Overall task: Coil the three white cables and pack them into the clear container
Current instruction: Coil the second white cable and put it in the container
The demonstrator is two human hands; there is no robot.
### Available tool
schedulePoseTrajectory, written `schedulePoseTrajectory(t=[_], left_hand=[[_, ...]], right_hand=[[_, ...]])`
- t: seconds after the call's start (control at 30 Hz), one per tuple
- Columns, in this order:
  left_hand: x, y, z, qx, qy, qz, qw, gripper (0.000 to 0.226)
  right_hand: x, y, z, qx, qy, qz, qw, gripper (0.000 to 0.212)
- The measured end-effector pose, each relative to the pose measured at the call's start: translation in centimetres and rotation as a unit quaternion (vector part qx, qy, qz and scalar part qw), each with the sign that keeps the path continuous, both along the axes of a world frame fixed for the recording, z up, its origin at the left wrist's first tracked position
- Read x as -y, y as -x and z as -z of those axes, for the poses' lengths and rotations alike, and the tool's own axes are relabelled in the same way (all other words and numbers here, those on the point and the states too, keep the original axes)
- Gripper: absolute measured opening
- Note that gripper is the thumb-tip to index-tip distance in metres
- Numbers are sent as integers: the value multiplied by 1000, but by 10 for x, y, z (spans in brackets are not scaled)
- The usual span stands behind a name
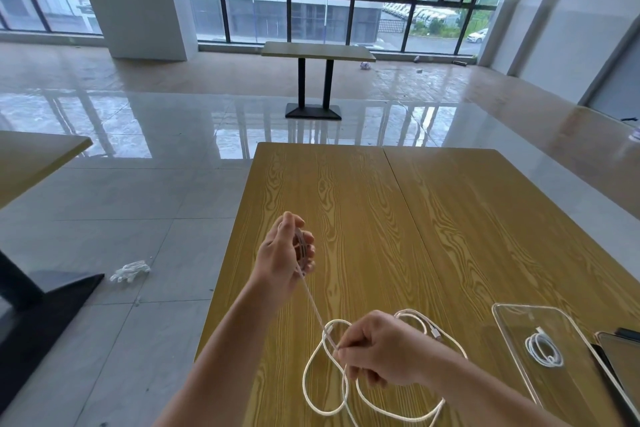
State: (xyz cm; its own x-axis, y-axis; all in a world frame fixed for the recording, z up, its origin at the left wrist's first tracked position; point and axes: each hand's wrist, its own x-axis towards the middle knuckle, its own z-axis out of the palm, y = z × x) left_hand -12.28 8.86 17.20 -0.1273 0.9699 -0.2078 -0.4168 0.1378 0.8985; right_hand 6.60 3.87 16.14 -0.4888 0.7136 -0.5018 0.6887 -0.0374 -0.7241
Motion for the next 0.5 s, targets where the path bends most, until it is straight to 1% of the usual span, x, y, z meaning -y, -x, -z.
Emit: schedulePoseTrajectory(t=[0.13, 0.2, 0.33, 0.4, 0.5], left_hand=[[5, -4, 0, -109, -27, 81, 990, 32], [8, -8, 2, -138, -35, 96, 985, 31], [13, -11, 9, -167, -33, 104, 980, 24], [14, -13, 13, -171, -28, 105, 979, 23], [15, -14, 21, -175, -15, 93, 980, 25]], right_hand=[[-11, -4, 4, 68, -62, 42, 995, 19], [-16, -5, 6, 79, -90, 81, 989, 19], [-23, -7, 7, 43, -115, 177, 977, 20], [-25, -9, 3, 17, -119, 203, 972, 19], [-24, -7, -5, -49, -96, 234, 966, 15]])
